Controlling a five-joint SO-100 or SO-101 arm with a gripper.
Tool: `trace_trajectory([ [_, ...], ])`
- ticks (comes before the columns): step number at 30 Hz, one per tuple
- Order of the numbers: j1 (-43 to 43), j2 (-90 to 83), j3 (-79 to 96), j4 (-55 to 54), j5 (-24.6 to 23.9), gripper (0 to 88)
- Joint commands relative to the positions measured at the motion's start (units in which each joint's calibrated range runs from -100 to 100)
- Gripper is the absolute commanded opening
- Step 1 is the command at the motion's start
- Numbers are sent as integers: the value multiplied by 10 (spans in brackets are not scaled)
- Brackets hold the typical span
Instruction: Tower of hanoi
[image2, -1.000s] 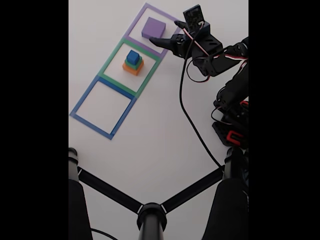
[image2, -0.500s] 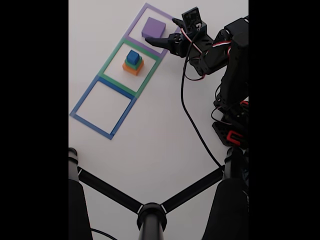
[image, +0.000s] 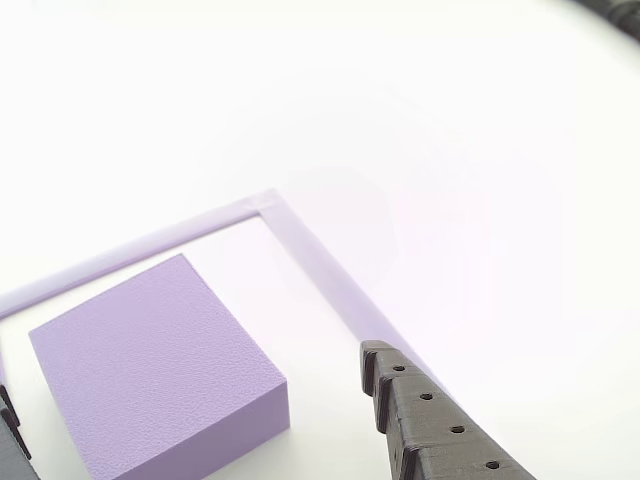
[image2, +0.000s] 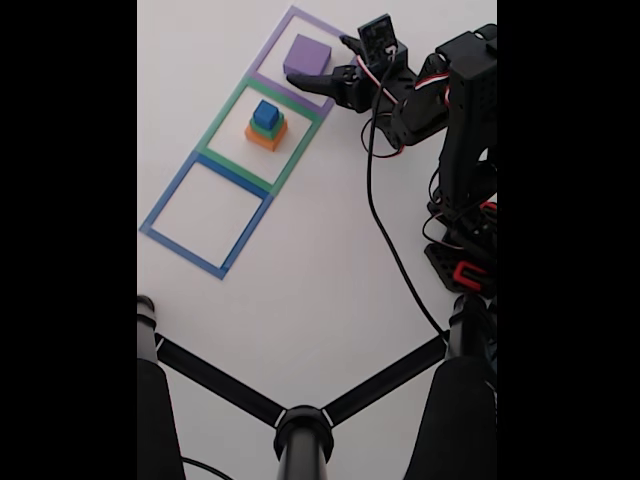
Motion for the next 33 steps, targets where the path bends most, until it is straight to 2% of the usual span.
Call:
trace_trajectory([
  [1,-8,3,-16,-26,0,429],
  [24,-31,43,-50,-31,0,424],
  [33,-37,43,-49,-31,0,387],
])
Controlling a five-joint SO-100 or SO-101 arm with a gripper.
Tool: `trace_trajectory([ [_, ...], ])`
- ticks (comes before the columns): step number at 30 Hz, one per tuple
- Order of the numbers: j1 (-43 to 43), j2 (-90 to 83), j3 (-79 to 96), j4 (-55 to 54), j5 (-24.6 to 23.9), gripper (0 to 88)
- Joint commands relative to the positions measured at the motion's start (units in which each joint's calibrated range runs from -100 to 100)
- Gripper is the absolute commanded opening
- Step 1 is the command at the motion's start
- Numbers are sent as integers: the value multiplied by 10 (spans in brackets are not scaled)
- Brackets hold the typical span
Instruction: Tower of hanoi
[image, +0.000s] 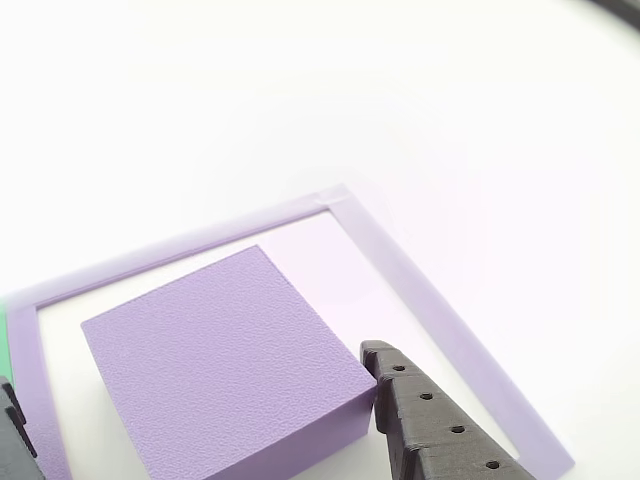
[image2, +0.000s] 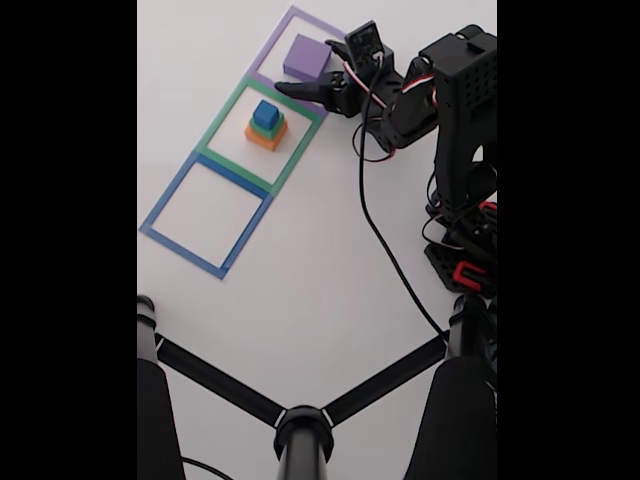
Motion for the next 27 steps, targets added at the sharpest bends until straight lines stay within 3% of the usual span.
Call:
trace_trajectory([
  [1,-3,-5,-12,-15,0,379],
  [9,-4,-4,-11,-13,0,288],
  [27,-3,-13,8,-10,0,192],
])
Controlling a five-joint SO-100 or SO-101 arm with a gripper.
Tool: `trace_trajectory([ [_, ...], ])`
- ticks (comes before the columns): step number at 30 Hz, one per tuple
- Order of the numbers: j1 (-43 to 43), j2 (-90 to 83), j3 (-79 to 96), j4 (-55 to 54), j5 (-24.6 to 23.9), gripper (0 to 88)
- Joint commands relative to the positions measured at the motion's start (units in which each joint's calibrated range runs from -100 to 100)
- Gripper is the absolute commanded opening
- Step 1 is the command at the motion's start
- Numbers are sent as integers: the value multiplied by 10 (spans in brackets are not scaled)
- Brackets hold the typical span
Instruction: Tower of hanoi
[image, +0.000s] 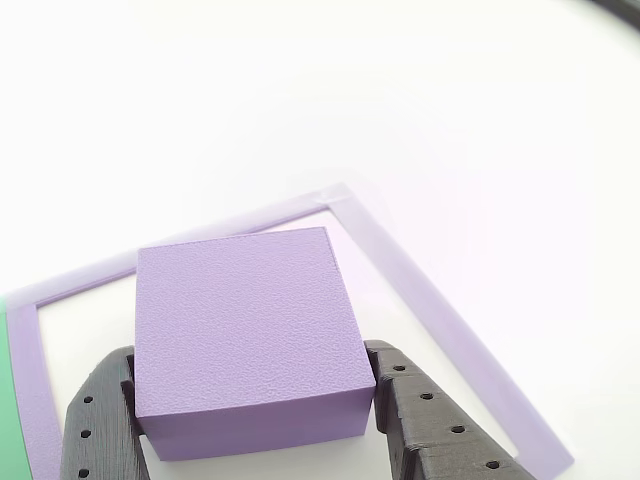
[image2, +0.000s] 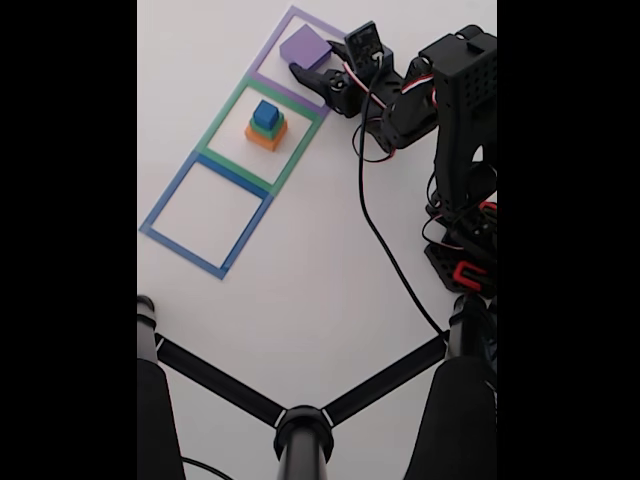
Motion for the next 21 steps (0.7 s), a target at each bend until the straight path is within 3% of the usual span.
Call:
trace_trajectory([
  [1,-2,-15,9,-10,0,191],
  [11,-13,-146,69,79,0,192],
  [21,-21,-421,44,425,0,184],
])
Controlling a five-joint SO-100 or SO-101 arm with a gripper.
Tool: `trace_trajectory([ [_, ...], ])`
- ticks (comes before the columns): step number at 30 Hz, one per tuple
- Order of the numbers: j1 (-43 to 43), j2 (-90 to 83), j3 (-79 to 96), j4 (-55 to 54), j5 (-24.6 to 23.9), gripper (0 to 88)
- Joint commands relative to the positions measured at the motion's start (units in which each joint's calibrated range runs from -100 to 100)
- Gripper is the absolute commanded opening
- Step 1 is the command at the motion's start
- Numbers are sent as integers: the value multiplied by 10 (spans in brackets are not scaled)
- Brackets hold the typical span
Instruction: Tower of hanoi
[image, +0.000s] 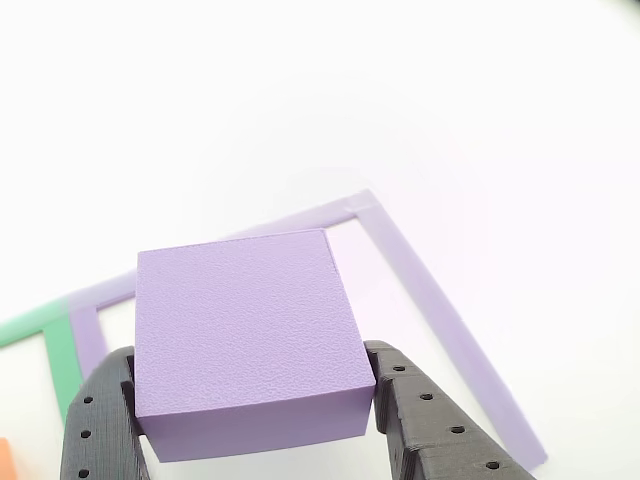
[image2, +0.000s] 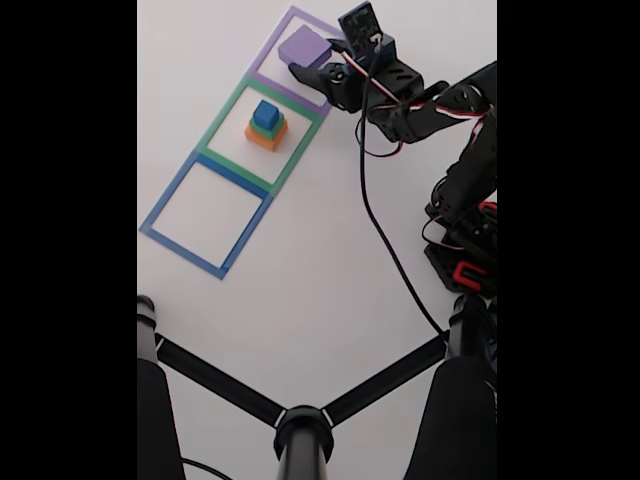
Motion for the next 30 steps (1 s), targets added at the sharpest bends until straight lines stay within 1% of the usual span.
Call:
trace_trajectory([
  [1,-6,-147,-48,184,0,184],
  [4,-10,-207,-127,351,0,179],
  [6,-13,-236,-206,482,0,172],
  [9,-18,-258,-352,692,0,161],
  [12,-24,-260,-502,874,0,160],
  [14,-33,-255,-603,984,0,164],
  [18,-57,-241,-784,1169,0,156],
  [20,-73,-237,-861,1242,0,157],
  [23,-103,-237,-938,1319,0,158],
  [30,-190,-274,-941,1326,0,162],
])
